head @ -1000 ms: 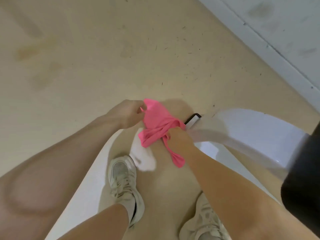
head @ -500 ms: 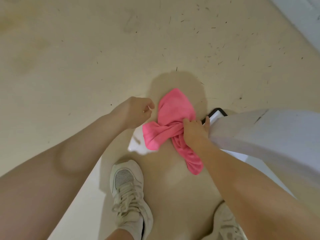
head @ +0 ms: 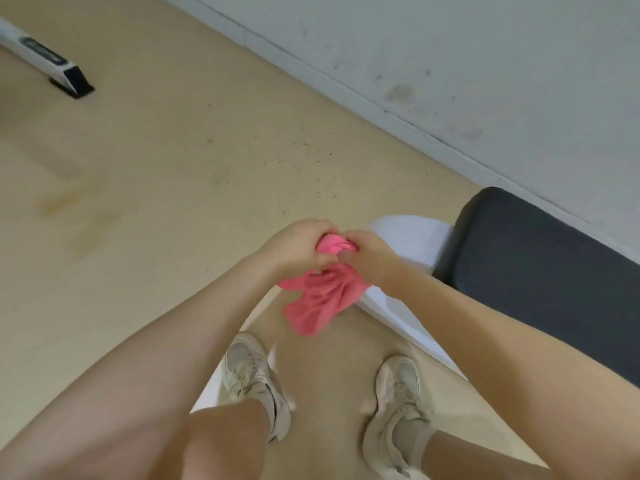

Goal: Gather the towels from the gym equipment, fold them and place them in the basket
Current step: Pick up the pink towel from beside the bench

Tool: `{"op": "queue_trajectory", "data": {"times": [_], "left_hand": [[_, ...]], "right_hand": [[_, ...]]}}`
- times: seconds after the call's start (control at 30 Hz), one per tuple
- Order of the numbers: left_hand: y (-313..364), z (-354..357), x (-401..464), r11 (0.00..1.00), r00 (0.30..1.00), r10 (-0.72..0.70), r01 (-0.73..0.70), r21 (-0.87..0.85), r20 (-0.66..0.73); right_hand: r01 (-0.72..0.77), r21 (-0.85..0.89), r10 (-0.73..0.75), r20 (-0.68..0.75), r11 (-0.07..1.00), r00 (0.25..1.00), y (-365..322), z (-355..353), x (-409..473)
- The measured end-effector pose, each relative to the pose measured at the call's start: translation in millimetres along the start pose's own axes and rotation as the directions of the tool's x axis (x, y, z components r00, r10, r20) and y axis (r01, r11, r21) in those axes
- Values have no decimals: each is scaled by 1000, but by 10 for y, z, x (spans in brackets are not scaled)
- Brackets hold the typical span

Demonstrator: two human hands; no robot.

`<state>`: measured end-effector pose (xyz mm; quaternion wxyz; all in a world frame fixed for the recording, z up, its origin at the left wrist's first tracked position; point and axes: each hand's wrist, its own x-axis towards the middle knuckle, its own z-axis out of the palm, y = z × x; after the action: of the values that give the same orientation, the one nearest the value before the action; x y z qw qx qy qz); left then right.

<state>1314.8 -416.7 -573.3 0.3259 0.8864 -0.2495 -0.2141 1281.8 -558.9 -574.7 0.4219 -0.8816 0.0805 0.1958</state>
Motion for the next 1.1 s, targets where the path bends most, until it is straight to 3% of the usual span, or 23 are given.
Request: {"op": "queue_trajectory", "data": {"times": [0.13,0.3,0.4,0.53,0.63,0.73,0.8,0.9,1.03,1.1], "left_hand": [[725,-89,-267,988,973,146,-152,-19,-180],[1723,-168,-651,934,918,311,-343,-97,-245],[2288,-121,-805,884,865,418,-458,-94,-279],[2956,-26,-906,834,833,488,-533,-140,-260],[3352,78,-985,800,838,507,-544,-252,-201],[3633,236,-1084,782,862,487,-502,-369,-141],[3750,383,-1161,753,869,491,-456,-474,-56],[3832,569,-1205,726,891,454,-349,-592,32],[3827,727,-1156,823,937,349,-300,-483,13],[3767,762,-1155,866,947,311,-248,-435,81]], "right_hand": [[43,292,-8,-119,956,993,-213,-540,-792],[186,525,-111,-172,831,979,-295,-1151,-1712],[295,589,-196,-228,753,954,-256,-1479,-2253],[399,592,-181,-393,700,901,-148,-1882,-2889],[424,489,-149,-504,762,851,-6,-2134,-3327],[253,2,-198,-617,967,761,154,-2323,-3663],[136,-205,-240,-669,969,703,234,-2373,-3846],[51,-269,-235,-713,962,660,392,-2373,-4040],[-78,-285,-150,-696,955,703,661,-2262,-4081],[-99,-275,-105,-639,956,762,774,-2190,-4063]]}}
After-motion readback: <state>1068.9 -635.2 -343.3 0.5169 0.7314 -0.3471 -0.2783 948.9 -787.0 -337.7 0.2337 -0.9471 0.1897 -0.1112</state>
